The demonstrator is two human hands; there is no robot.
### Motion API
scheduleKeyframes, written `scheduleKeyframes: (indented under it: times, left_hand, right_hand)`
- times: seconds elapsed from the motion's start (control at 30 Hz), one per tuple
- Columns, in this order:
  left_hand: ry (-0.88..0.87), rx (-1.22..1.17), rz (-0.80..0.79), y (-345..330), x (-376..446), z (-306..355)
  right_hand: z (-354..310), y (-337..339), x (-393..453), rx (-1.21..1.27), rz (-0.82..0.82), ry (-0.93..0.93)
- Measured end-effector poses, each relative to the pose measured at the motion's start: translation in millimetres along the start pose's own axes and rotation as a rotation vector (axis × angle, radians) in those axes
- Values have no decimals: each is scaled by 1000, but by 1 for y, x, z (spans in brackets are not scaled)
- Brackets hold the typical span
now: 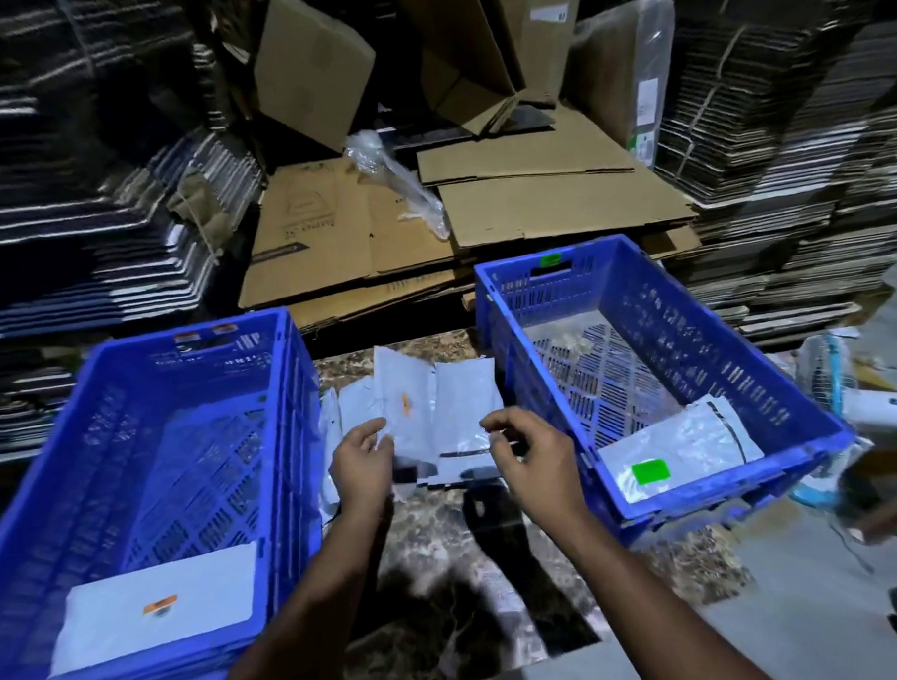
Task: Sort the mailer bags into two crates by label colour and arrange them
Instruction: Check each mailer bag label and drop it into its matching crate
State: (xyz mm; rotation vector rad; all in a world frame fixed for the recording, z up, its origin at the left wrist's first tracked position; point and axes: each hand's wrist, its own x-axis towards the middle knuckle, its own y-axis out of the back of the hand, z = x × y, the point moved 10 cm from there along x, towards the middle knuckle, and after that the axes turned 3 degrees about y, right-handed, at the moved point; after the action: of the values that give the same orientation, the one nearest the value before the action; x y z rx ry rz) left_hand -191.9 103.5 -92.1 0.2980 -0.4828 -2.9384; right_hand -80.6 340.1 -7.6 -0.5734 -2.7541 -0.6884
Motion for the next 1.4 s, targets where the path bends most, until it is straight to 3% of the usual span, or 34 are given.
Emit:
scheduleKeyframes:
  times: [0.1,0.23,0.43,0.67,0.77,0.9,1.1,1.2,1.4]
  left_hand:
    - [110,-419,-140,16,-32,6]
    - [8,-507,-341,29,-76,24]
    - [-155,-485,-327,62,-87,23]
    - [-142,-481,-206,103,-91,23]
    - [-168,-363,-75,143,-77,29]
    - [-327,-176,-8,215,-53,62]
    - [-427,395,61,291,8,77]
    - [-394,611,-14,289,34,49]
    - [-156,787,-360,259,48,-65]
  right_hand:
    - [-6,-36,2,117,-126,-118]
    - [-42,-64,0,169,-258,7]
    - [-63,-73,-11,187,-247,65]
    - [-74,-94,-35,191,-292,14]
    - [-85,-122,-52,214,-364,14]
    - [-100,-165,-71,227,-526,28]
    - [-89,-224,-100,-100,-679,51]
    - [-83,-236,-112,-157,-702,28]
    - [-87,-235,-116,-116,-664,67]
